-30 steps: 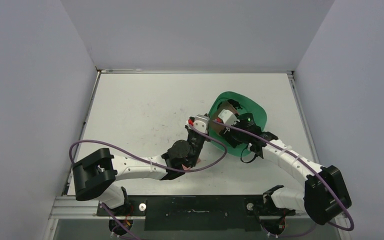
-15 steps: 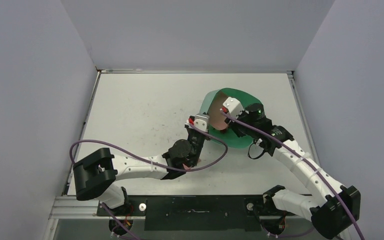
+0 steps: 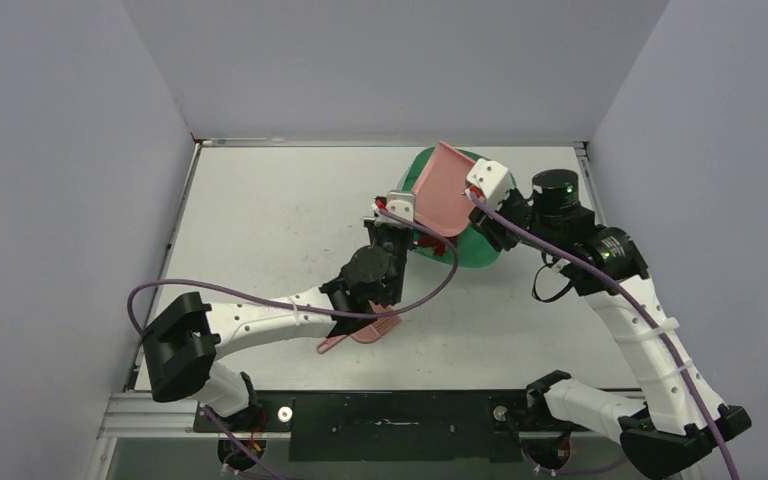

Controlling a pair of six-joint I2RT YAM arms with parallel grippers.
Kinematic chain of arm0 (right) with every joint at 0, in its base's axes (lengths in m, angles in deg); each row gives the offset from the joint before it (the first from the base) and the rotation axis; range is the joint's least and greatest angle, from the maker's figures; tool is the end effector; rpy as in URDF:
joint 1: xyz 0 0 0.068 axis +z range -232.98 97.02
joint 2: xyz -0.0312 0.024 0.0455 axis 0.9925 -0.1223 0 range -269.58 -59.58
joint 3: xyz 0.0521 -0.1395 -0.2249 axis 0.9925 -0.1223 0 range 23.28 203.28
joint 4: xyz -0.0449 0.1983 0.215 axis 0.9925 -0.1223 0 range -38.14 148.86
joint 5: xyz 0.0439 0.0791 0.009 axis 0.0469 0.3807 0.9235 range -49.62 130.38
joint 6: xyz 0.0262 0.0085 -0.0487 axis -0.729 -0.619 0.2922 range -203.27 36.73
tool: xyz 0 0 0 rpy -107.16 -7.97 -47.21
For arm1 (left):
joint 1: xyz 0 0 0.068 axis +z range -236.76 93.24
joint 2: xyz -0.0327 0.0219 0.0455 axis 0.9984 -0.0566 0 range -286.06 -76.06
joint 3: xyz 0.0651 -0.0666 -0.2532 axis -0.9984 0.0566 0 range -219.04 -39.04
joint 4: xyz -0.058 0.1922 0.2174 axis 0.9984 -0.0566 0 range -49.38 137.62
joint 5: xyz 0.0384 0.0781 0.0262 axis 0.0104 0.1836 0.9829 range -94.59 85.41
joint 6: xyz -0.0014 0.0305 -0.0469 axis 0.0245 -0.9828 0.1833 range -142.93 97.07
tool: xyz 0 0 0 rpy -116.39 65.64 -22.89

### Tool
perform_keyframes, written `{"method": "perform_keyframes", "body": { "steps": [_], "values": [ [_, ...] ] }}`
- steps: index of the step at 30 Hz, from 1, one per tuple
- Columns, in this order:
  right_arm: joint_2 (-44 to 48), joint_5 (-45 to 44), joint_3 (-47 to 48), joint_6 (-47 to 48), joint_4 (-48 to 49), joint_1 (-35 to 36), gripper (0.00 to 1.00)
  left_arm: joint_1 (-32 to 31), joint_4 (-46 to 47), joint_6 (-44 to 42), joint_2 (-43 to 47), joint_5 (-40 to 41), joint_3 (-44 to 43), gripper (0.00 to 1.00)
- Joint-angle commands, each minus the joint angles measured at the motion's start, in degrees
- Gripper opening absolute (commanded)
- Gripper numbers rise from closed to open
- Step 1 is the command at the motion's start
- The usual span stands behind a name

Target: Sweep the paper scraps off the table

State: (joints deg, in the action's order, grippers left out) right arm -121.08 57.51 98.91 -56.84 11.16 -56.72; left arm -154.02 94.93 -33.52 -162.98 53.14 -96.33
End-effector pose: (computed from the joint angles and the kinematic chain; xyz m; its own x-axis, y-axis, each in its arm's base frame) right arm 0.2158 0.1192 0.4083 -0.1578 -0.5522 -0.8187 -0.7964 0.5613 -0.2252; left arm 0.1733 -0.3290 0.3157 0.1487 -0.1010 -0.9837 0.1563 0.9847 -0.0775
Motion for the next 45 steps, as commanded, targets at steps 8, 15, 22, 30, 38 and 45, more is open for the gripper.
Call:
{"method": "perform_keyframes", "body": {
  "steps": [8, 15, 22, 30, 38, 45],
  "values": [
    [7.21, -8.5, 15.67, 2.01, -1.8, -0.31, 0.05, 12.89, -32.52, 21.15, 6.21, -10.08, -15.8, 0.0],
    [12.85, -2.75, 10.18, 8.35, -8.77, -0.17, 0.05, 25.41, -44.51, 40.02, 5.78, -24.88, -19.44, 0.0],
    [9.85, 13.22, -2.15, 27.0, -30.33, -0.09, 0.08, 33.08, -44.29, 51.04, 4.87, -34.65, -16.36, 0.0],
    [9.2, 14.55, -20.45, 28.27, -18.36, -0.07, 0.08, 33.51, -43.63, 52.43, 1.66, -37.63, -16.48, 0.0],
    [1.29, 17.25, -30.36, 21.91, -1.52, -0.38, 0.1, 33.85, -44.08, 53.22, -0.08, -39.14, -17.39, 0.05],
    [-6.62, 21.36, -32.92, 21.37, 5.8, -3.53, 0.14, 34.02, -45.8, 52.11, -0.61, -40.02, -19.43, 0.13]
  ]
}}
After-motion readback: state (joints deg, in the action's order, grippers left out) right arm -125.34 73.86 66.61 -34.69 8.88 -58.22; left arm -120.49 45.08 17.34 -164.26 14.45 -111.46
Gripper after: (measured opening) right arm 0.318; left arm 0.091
